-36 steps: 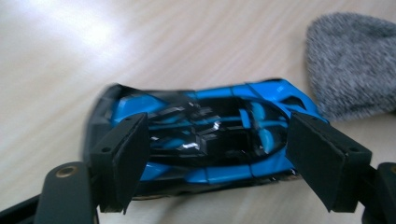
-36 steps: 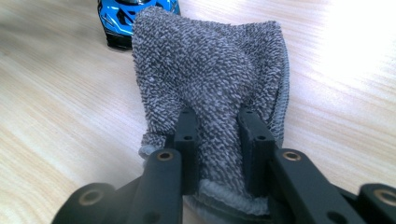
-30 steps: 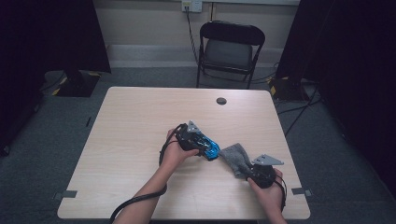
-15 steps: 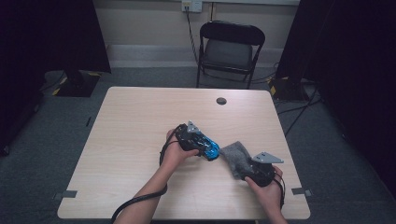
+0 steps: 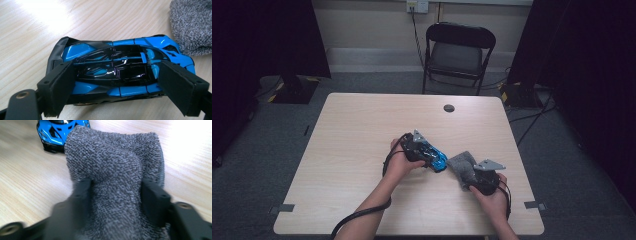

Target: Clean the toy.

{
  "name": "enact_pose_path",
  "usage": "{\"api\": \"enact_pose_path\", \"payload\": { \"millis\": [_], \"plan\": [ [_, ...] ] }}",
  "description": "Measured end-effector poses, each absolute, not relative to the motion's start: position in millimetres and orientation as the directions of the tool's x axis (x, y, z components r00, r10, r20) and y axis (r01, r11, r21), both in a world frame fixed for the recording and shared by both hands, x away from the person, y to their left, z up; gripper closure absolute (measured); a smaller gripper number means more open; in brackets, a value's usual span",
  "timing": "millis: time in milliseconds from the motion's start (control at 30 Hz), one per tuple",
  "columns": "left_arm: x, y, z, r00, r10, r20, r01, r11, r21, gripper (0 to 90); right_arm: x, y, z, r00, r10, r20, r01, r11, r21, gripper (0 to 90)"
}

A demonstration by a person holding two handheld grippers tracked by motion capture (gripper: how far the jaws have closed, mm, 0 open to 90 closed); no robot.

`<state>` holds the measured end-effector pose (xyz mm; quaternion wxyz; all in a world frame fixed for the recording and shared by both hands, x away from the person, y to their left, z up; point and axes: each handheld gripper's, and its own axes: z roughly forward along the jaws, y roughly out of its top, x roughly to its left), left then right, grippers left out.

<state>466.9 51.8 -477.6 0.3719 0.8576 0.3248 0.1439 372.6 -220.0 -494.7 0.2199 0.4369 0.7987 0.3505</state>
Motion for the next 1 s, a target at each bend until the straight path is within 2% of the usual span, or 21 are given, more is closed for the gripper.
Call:
{"api": "enact_pose_path", "payload": {
  "millis": [167, 267, 333, 400, 567, 1000],
  "plan": [
    [467.1, 51.1, -477.1, 0.746, 0.665, 0.005, 0.454, -0.514, 0.728, 14.2, 377.6, -222.0, -489.4, -0.519, 0.854, -0.039, 0.576, 0.383, 0.723, 66.3],
    [467.1, 51.2, -477.3, 0.746, 0.666, 0.005, 0.453, -0.512, 0.730, 14.2, 379.9, -221.9, -487.6, -0.504, 0.863, -0.041, 0.585, 0.376, 0.719, 71.7],
    [467.2, 51.2, -476.8, 0.748, 0.664, 0.006, 0.453, -0.518, 0.725, 14.2, 381.0, -223.8, -485.2, -0.464, 0.886, -0.015, 0.596, 0.325, 0.734, 72.5],
    [467.0, 50.6, -476.5, 0.748, 0.664, 0.007, 0.454, -0.519, 0.724, 14.2, 383.8, -225.8, -479.0, -0.422, 0.906, -0.039, 0.592, 0.308, 0.745, 72.5],
    [466.4, 48.8, -476.1, 0.748, 0.664, 0.008, 0.455, -0.522, 0.721, 14.2, 384.1, -212.8, -483.6, -0.466, 0.879, -0.103, 0.596, 0.398, 0.698, 72.3],
    [465.4, 47.7, -475.7, 0.743, 0.669, 0.010, 0.461, -0.522, 0.717, 14.2, 359.0, -193.2, -481.3, -0.603, 0.795, -0.069, 0.554, 0.480, 0.680, 71.7]
  ]
}}
